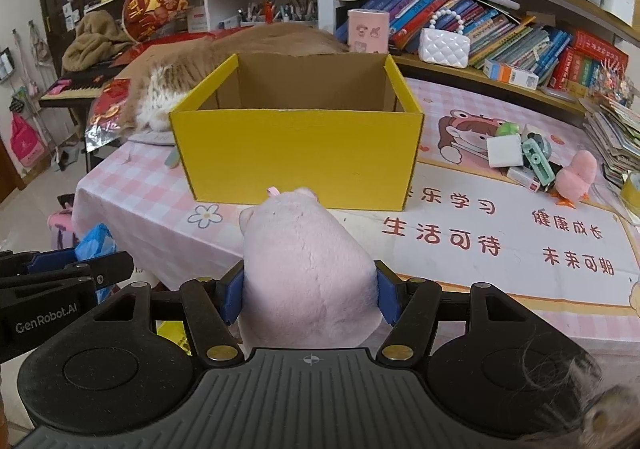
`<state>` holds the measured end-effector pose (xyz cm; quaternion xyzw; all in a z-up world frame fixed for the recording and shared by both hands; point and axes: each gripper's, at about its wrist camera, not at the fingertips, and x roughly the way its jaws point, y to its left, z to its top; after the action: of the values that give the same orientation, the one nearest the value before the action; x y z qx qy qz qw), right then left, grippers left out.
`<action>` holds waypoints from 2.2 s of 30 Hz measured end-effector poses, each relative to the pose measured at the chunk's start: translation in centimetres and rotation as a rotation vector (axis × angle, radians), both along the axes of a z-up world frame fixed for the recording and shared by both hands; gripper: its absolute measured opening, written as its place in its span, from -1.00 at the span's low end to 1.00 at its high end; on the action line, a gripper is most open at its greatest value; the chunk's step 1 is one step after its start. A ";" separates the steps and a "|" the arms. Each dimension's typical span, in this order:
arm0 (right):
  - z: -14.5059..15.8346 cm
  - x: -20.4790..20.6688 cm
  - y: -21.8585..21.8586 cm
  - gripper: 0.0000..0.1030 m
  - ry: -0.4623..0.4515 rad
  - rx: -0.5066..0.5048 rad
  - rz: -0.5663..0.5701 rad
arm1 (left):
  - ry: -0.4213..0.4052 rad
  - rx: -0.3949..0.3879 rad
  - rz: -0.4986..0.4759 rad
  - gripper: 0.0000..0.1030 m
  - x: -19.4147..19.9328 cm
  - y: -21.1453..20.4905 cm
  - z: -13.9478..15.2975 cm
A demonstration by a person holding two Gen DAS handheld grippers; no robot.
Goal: Organize objects
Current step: 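Carry the blue bag and pink pig over the yellow box with both grippers, then open both grippers to drop the bag and pig into the yellow box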
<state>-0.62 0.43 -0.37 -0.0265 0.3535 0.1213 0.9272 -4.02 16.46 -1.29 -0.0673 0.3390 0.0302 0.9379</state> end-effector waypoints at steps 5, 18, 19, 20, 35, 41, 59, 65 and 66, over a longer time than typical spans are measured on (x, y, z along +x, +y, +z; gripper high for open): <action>1.1 0.9 -0.5 0.17 -0.039 0.029 -0.022 | -0.046 -0.039 0.000 -0.26 1.3 0.2 1.9; 7.0 8.2 -1.3 0.17 -0.239 0.090 -0.016 | -0.249 -0.014 0.009 -0.26 8.8 -0.2 7.2; 7.0 9.0 -1.2 0.17 -0.244 0.085 -0.011 | -0.248 -0.013 0.010 -0.26 9.7 -0.3 7.1; 7.0 9.8 -1.3 0.17 -0.245 0.085 -0.008 | -0.245 -0.012 0.011 -0.26 10.5 -0.4 7.0; 2.1 20.8 -0.4 0.17 -0.135 -0.024 0.155 | -0.108 0.039 0.025 -0.26 19.3 -2.2 3.4; 0.2 23.7 0.7 0.17 -0.049 -0.097 0.261 | -0.043 0.069 0.021 -0.26 21.9 -2.6 1.9; -1.2 26.7 1.2 0.26 -0.032 -0.244 0.395 | 0.035 0.131 -0.006 -0.15 25.5 -4.5 0.0; -0.5 26.0 0.7 0.50 -0.095 -0.215 0.368 | -0.027 0.134 0.000 0.18 24.6 -4.6 1.4; -0.3 25.8 0.7 0.50 -0.106 -0.221 0.366 | -0.039 0.135 0.000 0.21 24.4 -4.7 1.8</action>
<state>25.19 1.14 -0.69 -0.1983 0.3047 0.2466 0.8983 20.38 11.79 0.50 -0.0045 0.3177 0.0519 0.9468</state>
